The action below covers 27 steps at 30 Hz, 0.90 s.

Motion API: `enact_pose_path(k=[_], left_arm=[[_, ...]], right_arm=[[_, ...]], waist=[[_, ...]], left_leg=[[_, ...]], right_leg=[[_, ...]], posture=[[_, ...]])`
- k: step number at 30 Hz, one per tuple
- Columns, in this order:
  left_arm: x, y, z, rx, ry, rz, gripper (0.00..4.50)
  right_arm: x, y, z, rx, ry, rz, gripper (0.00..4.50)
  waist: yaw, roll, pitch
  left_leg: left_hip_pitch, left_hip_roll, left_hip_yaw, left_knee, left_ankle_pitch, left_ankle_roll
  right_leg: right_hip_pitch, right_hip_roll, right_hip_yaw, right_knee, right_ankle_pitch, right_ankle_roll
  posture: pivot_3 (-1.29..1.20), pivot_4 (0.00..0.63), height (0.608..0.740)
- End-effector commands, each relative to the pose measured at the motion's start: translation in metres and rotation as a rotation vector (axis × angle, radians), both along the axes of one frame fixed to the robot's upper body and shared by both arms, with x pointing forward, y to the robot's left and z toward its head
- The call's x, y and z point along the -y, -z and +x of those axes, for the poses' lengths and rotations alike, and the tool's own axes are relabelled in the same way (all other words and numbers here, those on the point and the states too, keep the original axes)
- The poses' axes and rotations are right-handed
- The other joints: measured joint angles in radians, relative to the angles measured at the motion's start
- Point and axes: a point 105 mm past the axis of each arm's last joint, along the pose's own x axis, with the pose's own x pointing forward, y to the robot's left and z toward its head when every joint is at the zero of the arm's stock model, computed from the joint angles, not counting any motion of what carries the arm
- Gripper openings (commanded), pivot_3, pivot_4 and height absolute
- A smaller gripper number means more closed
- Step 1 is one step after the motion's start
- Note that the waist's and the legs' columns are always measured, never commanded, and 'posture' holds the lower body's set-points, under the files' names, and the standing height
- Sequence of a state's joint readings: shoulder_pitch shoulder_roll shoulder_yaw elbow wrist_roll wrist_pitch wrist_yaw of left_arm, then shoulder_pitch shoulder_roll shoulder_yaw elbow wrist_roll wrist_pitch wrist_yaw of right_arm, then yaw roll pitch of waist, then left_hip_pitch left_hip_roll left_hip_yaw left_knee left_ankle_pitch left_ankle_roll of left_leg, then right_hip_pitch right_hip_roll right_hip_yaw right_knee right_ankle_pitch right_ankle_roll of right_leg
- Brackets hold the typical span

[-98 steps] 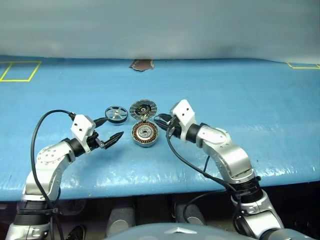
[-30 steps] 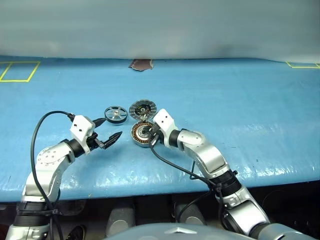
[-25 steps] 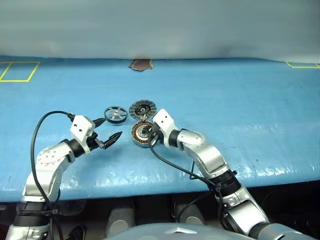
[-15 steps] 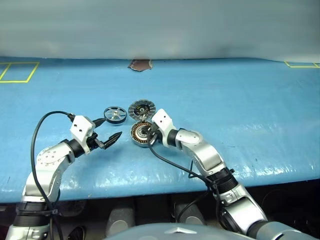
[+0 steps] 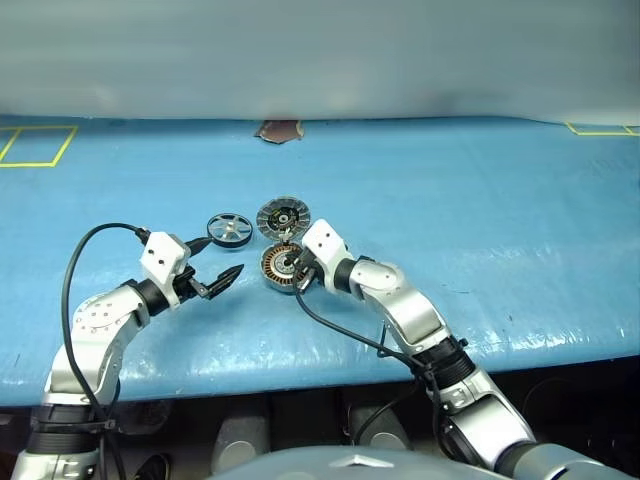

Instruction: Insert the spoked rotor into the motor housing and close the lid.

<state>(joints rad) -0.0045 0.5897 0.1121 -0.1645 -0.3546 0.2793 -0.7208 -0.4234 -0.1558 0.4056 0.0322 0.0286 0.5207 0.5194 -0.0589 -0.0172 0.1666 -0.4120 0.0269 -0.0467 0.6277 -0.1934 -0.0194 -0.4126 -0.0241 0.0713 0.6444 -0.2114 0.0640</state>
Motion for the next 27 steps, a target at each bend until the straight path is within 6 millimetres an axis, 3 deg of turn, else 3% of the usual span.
enact_pose_path(k=[1, 6, 11, 15, 21, 27], left_arm=[[0.001, -0.01, 0.0, 0.044, 0.006, 0.008, 4.5], [0.001, -0.01, -0.001, 0.045, 0.002, 0.008, 4.5], [0.001, -0.009, -0.002, 0.042, 0.0, 0.005, 4.5], [0.001, -0.008, -0.002, 0.039, -0.001, 0.005, 4.5], [0.001, -0.009, -0.001, 0.038, 0.001, 0.003, 4.5], [0.001, -0.009, 0.0, 0.039, -0.002, 0.006, 4.5]], right_arm=[[0.011, 0.023, -0.001, -0.054, 0.036, -0.081, 0.05], [0.006, 0.033, -0.009, -0.093, 0.018, -0.111, 0.05], [0.017, 0.052, -0.01, -0.124, 0.061, -0.206, 0.05], [0.016, 0.055, -0.015, -0.144, 0.053, -0.194, 0.05], [0.009, 0.046, -0.018, -0.124, 0.034, -0.153, 0.05], [0.002, 0.017, -0.017, -0.06, 0.02, -0.043, 0.05]], waist=[[0.0, 0.0, 0.0], [0.0, 0.0, 0.0], [-0.001, -0.001, -0.005], [-0.001, -0.002, -0.011], [-0.001, -0.003, -0.015], [0.0, -0.003, -0.015]], left_leg=[[0.0, 0.0, 0.0, 0.0, 0.0, 0.0], [0.0, 0.0, 0.0, 0.0, 0.0, 0.0], [0.0, 0.0, 0.0, -0.001, 0.0, 0.0], [0.003, 0.0, 0.0, -0.001, 0.0, 0.0], [0.003, 0.0, 0.0, -0.001, -0.001, -0.001], [0.0, 0.0, 0.0, -0.004, -0.001, -0.001]], right_leg=[[0.0, 0.0, 0.0, 0.0, 0.0, 0.0], [0.0, 0.0, 0.0, 0.0, 0.0, 0.0], [0.0, 0.0, 0.0, 0.0, 0.0, 0.0], [-0.001, -0.001, 0.0, -0.001, 0.0, 0.0], [-0.002, -0.002, -0.001, -0.002, -0.001, -0.001], [-0.002, -0.001, -0.001, -0.001, -0.001, -0.002]], posture=[[0.0, 0.15, 0.74], [0.0, 0.15, 0.74], [0.0, 0.15, 0.74], [0.0, 0.15, 0.74], [0.0, 0.15, 0.74], [0.0, 0.15, 0.74]])
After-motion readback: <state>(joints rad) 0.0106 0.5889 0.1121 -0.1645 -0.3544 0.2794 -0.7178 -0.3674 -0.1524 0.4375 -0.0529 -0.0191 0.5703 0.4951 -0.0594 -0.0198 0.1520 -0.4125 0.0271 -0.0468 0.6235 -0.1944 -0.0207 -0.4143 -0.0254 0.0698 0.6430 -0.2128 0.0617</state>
